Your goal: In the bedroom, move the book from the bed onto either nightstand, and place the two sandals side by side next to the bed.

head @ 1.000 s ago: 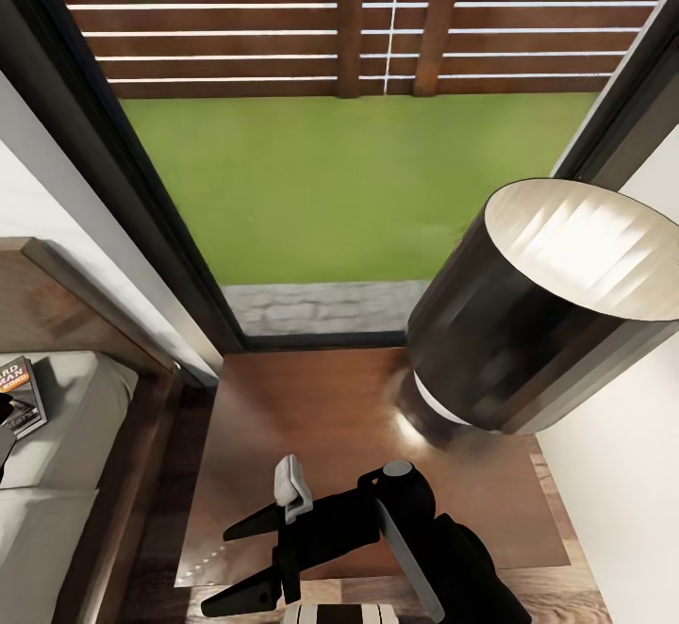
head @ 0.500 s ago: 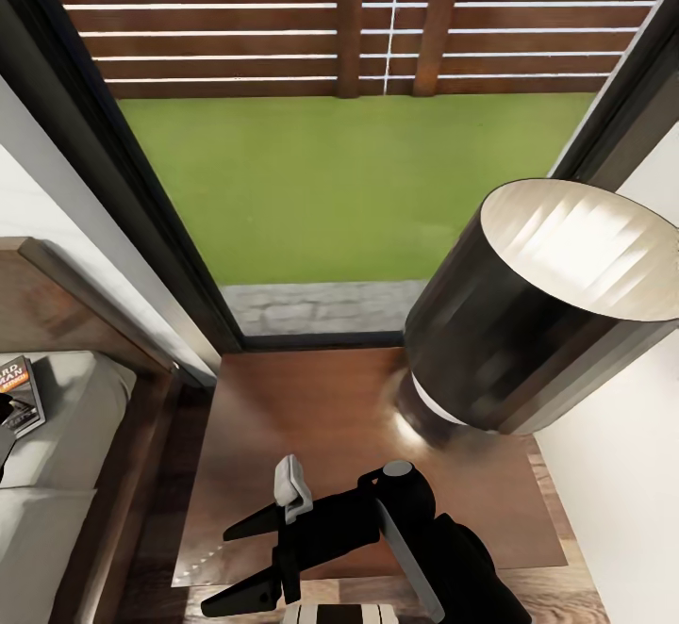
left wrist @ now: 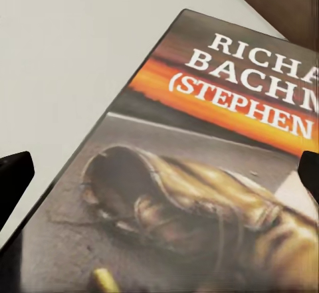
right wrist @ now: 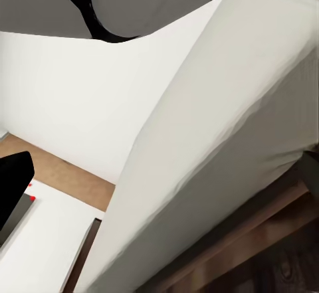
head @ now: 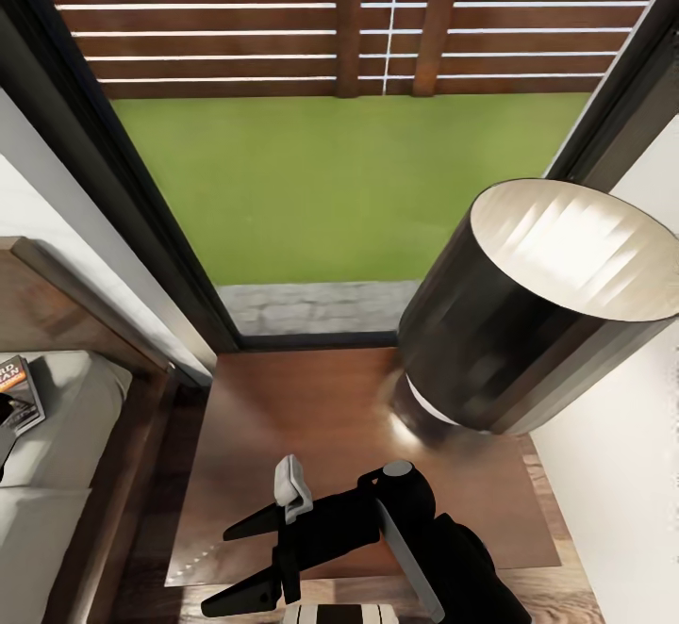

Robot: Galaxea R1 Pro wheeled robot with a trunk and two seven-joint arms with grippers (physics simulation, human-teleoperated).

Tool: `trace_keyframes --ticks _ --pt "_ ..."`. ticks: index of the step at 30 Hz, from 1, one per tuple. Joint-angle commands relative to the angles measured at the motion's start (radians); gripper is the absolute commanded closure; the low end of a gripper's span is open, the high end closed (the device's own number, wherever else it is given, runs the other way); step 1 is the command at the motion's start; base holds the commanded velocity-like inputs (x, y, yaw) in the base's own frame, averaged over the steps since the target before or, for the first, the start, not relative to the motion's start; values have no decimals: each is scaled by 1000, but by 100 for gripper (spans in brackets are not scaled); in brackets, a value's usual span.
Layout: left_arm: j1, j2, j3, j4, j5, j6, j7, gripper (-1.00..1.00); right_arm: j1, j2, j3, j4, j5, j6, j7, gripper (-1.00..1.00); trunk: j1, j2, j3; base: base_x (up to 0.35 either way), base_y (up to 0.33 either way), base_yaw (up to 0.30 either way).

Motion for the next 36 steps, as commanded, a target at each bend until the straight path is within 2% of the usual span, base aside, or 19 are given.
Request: trace_keyframes --ticks 1,36 --pt "0 0 -3 43 22 -5 1 -100 -1 0 0 0 -6 7 -1 -100 0 0 -1 0 -114 0" --pt "0 0 -3 43 22 -6 1 -100 -1 0 0 0 -6 7 -1 -100 0 0 -1 -21 -29 0"
